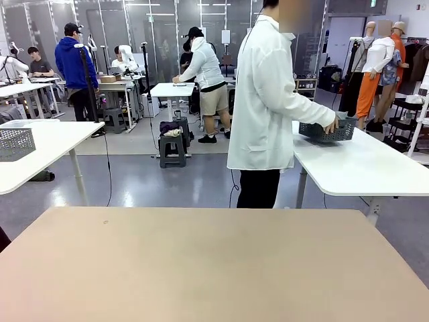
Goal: Fold the towels and place them in the basket.
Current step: When a person lays out a Towel with hook on the table, fold it in half twice.
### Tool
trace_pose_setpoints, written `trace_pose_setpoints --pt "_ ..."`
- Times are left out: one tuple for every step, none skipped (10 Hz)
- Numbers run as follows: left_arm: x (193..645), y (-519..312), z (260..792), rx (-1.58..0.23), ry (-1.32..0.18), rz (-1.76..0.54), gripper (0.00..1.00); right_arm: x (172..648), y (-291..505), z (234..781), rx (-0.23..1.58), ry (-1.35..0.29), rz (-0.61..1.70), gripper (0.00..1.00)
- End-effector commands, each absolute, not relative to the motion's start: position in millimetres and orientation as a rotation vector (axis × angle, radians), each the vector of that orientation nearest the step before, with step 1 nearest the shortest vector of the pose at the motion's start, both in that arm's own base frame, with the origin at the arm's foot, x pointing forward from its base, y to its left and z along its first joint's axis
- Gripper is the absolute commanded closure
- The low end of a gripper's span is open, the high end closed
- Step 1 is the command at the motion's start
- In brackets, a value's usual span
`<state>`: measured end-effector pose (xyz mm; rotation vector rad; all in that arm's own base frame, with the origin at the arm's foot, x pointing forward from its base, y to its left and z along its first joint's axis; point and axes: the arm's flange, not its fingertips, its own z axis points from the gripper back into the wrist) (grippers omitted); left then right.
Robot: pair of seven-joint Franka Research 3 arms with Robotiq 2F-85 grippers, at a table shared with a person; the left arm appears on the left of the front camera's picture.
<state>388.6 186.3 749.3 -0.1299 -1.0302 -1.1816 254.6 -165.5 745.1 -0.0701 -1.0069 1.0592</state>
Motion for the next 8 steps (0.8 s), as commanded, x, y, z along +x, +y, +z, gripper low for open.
trace_pose_setpoints --pt "380.7 176.8 736.3 -0.094 -1.051 -1.2 0.0 256.8 -170.6 746.5 -0.06 -1.003 1.083 0.0" --pt "379.8 176.0 734.8 -0.096 -1.046 -1.209 0.0 257.1 -170.2 747.0 -0.053 -1.005 1.082 0.0" --pt "378.4 174.5 734.1 -0.094 -1.043 -1.214 0.0 257.1 -169.7 747.3 -0.048 -1.004 1.085 0.0" --pt "378.5 173.8 733.7 -0.092 -1.043 -1.217 0.0 257.8 -169.4 747.7 -0.05 -1.002 1.085 0.0" --pt "379.0 172.7 734.0 -0.087 -1.038 -1.218 0.0 258.1 -168.5 747.9 -0.053 -1.001 1.084 0.0" --pt "380.3 171.8 734.2 -0.082 -1.021 -1.202 0.0 258.1 -167.0 748.0 -0.058 -0.995 1.087 0.0" --pt "383.6 177.7 739.0 -0.131 -1.031 -1.212 0.0 258.2 -165.2 747.2 -0.052 -1.006 1.063 0.0" --pt "383.6 177.7 739.0 -0.131 -1.031 -1.212 0.0 258.2 -165.2 747.2 -0.052 -1.006 1.063 0.0"
